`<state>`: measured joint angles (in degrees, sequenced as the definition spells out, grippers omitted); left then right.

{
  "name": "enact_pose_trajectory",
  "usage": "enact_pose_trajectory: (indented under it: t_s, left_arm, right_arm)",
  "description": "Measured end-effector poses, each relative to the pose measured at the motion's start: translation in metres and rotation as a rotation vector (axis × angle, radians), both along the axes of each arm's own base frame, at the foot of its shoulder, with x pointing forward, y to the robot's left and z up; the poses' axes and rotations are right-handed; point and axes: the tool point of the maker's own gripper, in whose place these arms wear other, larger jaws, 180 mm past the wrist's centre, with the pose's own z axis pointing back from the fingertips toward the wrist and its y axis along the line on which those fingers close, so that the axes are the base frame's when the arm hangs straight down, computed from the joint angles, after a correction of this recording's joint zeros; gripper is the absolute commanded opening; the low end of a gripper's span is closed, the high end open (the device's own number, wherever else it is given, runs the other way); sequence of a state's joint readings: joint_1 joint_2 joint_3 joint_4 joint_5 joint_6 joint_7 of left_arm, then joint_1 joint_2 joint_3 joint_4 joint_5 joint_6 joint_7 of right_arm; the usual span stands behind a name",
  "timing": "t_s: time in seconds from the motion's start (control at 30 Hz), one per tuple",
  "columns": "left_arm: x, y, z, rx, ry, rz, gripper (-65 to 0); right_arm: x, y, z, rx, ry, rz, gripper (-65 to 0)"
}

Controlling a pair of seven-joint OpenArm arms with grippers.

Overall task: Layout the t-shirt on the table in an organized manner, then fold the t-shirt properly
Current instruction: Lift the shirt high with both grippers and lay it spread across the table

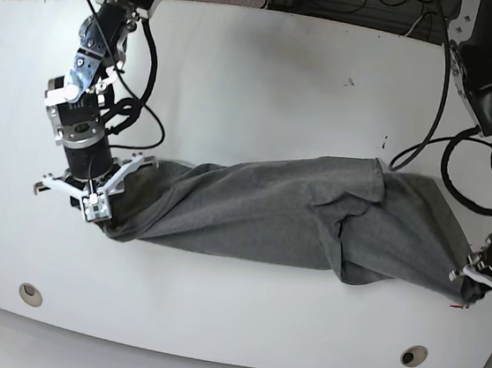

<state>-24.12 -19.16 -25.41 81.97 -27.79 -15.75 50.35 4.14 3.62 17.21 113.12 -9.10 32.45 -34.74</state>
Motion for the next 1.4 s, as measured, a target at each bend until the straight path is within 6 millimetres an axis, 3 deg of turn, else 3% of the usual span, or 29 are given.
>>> enact_pose_trajectory:
  t_s: [0.2, 0.4, 0.57, 0.7, 0.97, 1.07, 1.17, 1.27, 1.4]
  left_arm:
    - [0.019, 0.005, 0.072, 0.034, -0.148, 0.002, -65.0]
    - [0.032, 0.01, 0.142, 0.057, -0.266, 0.006, -65.0]
    - [0.035, 0.012, 0.204, 0.08, -0.391, 0.008, -65.0]
    - [0.036, 0.009, 0.247, 0.097, -0.469, 0.006, -65.0]
    - [0.023, 0.006, 0.336, 0.157, -0.626, -0.01, -64.9]
    - [0.02, 0.007, 0.349, 0.158, -0.658, -0.005, -64.9]
    - [0.022, 0.005, 0.346, 0.162, -0.646, -0.011, -64.9]
    - [0.028, 0.002, 0.333, 0.16, -0.604, -0.022, -64.9]
    - [0.033, 0.001, 0.31, 0.159, -0.561, -0.029, -64.9]
  right_arm:
    - [0.031, -0.013, 0.04, -0.048, -0.084, -0.003, -60.9]
    - [0.061, -0.042, 0.088, -0.109, -0.133, -0.06, -60.9]
    - [0.076, -0.057, 0.141, -0.173, -0.206, -0.07, -60.9]
    - [0.086, -0.068, 0.195, -0.207, -0.29, -0.091, -60.9]
    - [0.078, -0.09, 0.3, -0.265, -0.433, -0.172, -60.9]
    - [0.07, -0.096, 0.324, -0.274, -0.471, -0.202, -60.9]
    - [0.065, -0.098, 0.327, -0.284, -0.472, -0.219, -60.9]
    - [0.064, -0.101, 0.309, -0.287, -0.422, -0.234, -60.9]
    - [0.063, -0.095, 0.266, -0.313, -0.344, -0.21, -61.0]
